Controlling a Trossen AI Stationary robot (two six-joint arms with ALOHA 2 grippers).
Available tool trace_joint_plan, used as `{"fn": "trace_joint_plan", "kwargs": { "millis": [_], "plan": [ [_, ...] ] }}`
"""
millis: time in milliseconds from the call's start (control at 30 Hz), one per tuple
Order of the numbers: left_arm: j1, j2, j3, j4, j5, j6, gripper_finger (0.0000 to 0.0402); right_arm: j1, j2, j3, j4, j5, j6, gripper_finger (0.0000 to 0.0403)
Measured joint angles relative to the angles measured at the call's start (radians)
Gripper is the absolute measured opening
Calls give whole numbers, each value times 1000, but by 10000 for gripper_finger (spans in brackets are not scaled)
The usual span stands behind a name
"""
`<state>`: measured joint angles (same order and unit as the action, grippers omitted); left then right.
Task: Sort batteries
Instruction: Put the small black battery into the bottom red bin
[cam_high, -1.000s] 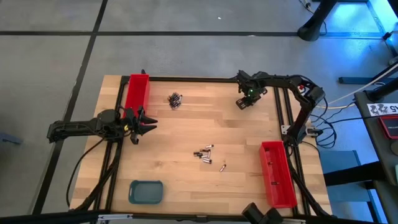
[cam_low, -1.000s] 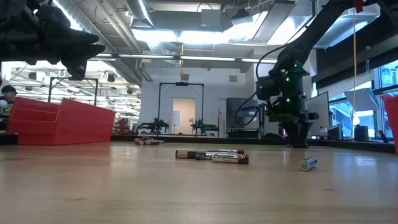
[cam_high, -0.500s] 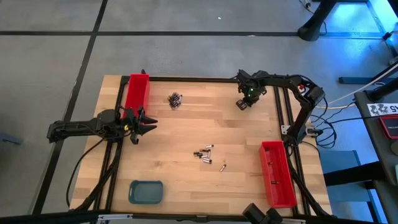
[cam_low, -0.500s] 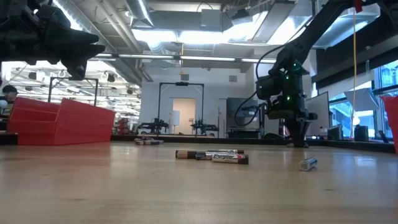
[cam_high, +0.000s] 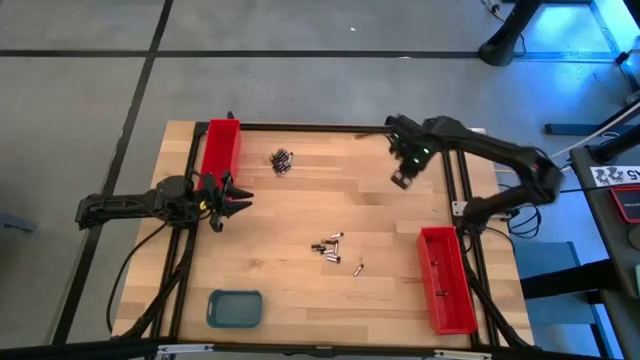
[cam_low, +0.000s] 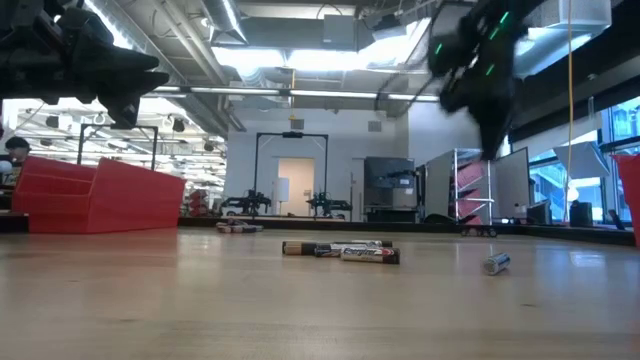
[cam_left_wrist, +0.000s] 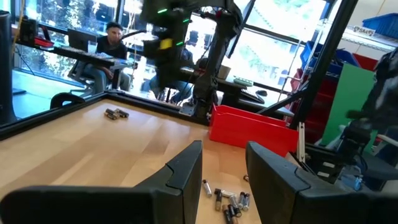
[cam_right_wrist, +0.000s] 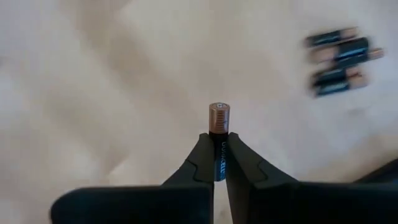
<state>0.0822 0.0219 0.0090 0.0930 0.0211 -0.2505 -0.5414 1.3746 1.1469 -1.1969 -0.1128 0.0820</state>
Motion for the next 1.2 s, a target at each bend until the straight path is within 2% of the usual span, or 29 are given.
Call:
{"fn": "trace_joint_plan", "kwargs": {
  "millis": [133, 233, 433, 533, 700, 900, 1200],
  "plan": [
    [0, 0, 0, -2, 0, 25, 114, 183, -171, -24, -38, -139, 99, 14],
    [0, 0, 0, -2, 0, 42, 114, 354, -296, -52, -36, -197, 247, 11],
    [0, 0, 0, -3, 0, 43, 114, 747, -443, -127, -27, -197, 705, 14],
    [0, 0, 0, -4, 0, 44, 114, 945, -445, -157, 2, -174, 884, 11],
    [0, 0, 0, -4, -2, 74, 114, 1218, -408, -224, 103, -83, 1071, 13],
    [0, 0, 0, -5, -10, 97, 114, 1401, -324, -306, 187, -47, 1164, 12],
    [0, 0, 0, -4, -10, 101, 114, 1501, -176, -383, 314, -35, 1118, 13]
  ]
}}
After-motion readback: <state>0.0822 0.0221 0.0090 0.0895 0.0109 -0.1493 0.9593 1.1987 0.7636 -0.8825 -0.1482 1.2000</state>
